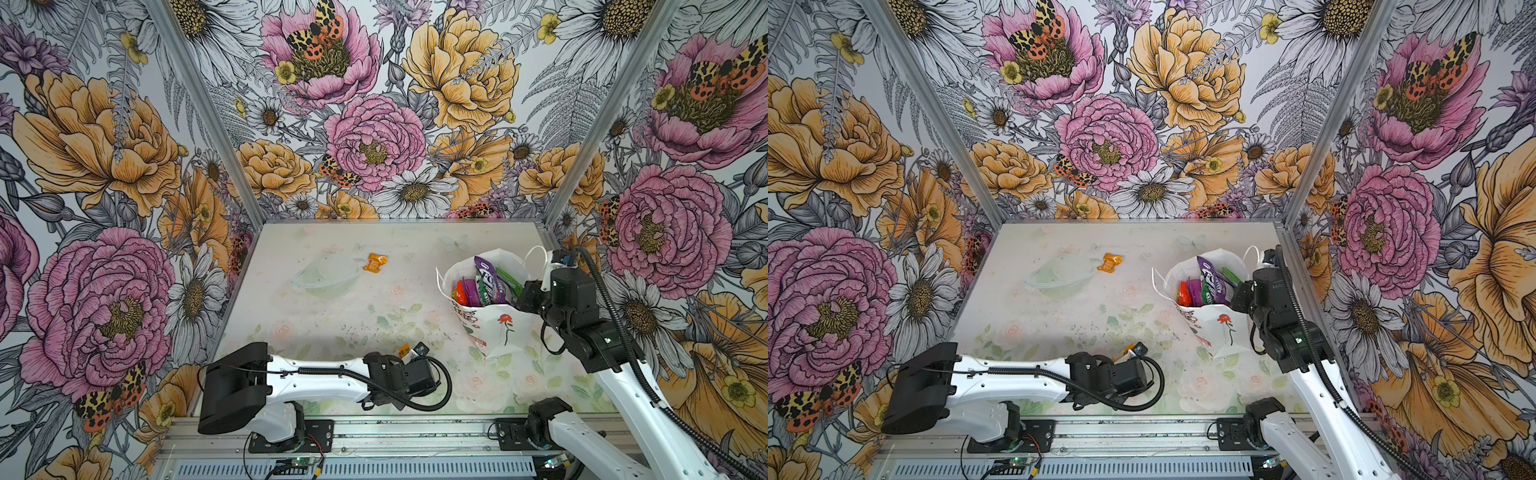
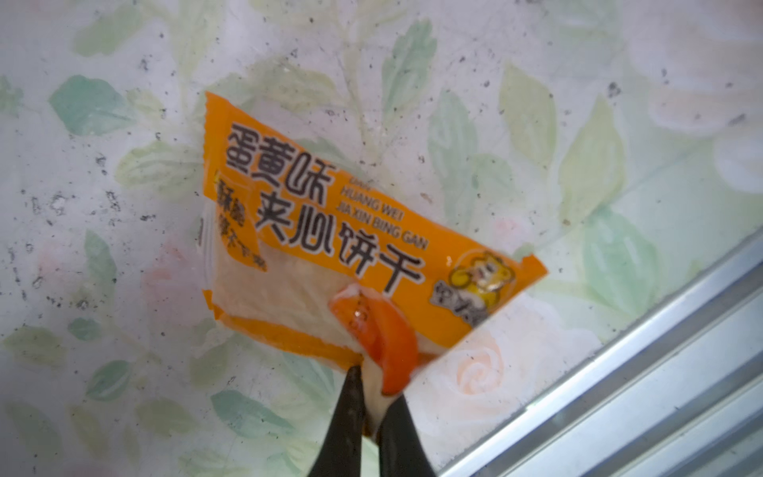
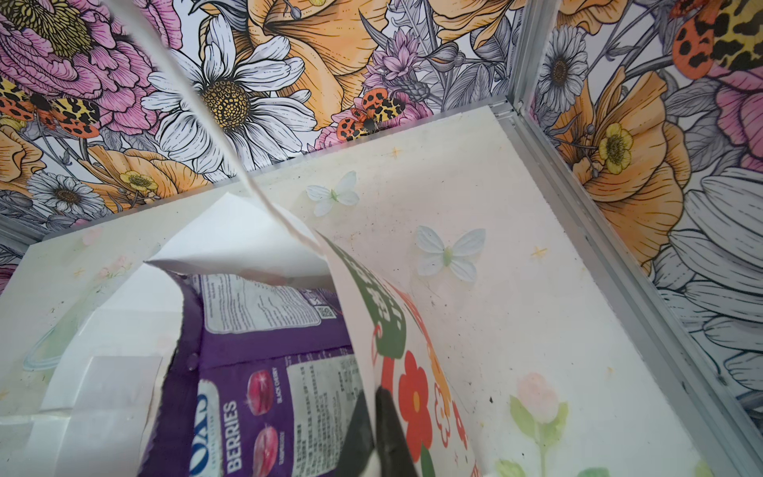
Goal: Place the snacks into the paper bag
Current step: Pick up the snack from the bottom-center of the table.
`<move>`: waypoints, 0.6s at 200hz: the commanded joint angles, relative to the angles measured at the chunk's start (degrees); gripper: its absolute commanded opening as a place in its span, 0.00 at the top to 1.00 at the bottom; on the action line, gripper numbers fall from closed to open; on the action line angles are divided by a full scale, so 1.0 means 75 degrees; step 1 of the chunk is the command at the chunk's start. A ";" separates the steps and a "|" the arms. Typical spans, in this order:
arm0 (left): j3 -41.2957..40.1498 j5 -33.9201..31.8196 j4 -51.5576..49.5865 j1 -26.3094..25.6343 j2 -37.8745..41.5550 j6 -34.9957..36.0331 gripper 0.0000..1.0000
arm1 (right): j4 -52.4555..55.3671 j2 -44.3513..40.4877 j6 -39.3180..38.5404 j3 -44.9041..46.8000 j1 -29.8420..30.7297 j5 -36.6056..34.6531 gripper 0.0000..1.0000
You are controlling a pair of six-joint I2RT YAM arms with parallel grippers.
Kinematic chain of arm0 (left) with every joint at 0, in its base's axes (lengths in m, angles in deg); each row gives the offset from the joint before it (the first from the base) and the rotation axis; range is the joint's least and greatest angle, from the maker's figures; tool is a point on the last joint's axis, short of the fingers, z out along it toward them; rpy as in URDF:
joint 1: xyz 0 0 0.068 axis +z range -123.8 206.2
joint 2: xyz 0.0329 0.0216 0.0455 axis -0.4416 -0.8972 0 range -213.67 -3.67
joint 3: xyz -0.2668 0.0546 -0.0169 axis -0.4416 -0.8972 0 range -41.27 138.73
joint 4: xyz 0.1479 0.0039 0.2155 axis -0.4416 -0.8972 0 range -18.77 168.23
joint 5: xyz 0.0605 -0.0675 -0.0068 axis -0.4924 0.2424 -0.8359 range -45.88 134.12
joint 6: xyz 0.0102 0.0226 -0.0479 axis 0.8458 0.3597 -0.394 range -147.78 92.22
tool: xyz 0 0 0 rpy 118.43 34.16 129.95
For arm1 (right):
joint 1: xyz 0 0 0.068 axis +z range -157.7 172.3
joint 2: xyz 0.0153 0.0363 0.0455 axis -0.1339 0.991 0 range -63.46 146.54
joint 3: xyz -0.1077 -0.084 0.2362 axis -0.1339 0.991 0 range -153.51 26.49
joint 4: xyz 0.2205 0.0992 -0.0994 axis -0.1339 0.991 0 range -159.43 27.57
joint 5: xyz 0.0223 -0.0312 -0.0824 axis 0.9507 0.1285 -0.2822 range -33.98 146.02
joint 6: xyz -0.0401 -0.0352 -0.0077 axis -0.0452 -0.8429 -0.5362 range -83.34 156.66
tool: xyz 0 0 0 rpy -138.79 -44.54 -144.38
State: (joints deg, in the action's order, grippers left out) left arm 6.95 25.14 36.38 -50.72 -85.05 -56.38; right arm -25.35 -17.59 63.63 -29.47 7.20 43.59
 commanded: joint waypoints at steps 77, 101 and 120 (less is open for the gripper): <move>0.0020 -0.0211 0.0365 0.1011 0.2640 0.0102 1.00 | -0.0401 -0.0010 0.0085 -0.0034 -0.0040 -0.0135 1.00; 0.0520 -0.0077 0.0122 0.1472 0.3236 0.0448 1.00 | -0.0407 -0.0033 0.0087 -0.0019 -0.0036 -0.0160 1.00; 0.1227 -0.0292 -0.0215 0.1491 0.3293 0.0836 1.00 | -0.0404 -0.0040 0.0088 -0.0018 -0.0038 -0.0160 1.00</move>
State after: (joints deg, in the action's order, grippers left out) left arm 9.71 24.94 35.97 -40.14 -61.82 -54.80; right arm -25.37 -17.59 63.80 -29.47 7.20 43.55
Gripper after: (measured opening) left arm 0.087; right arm 0.047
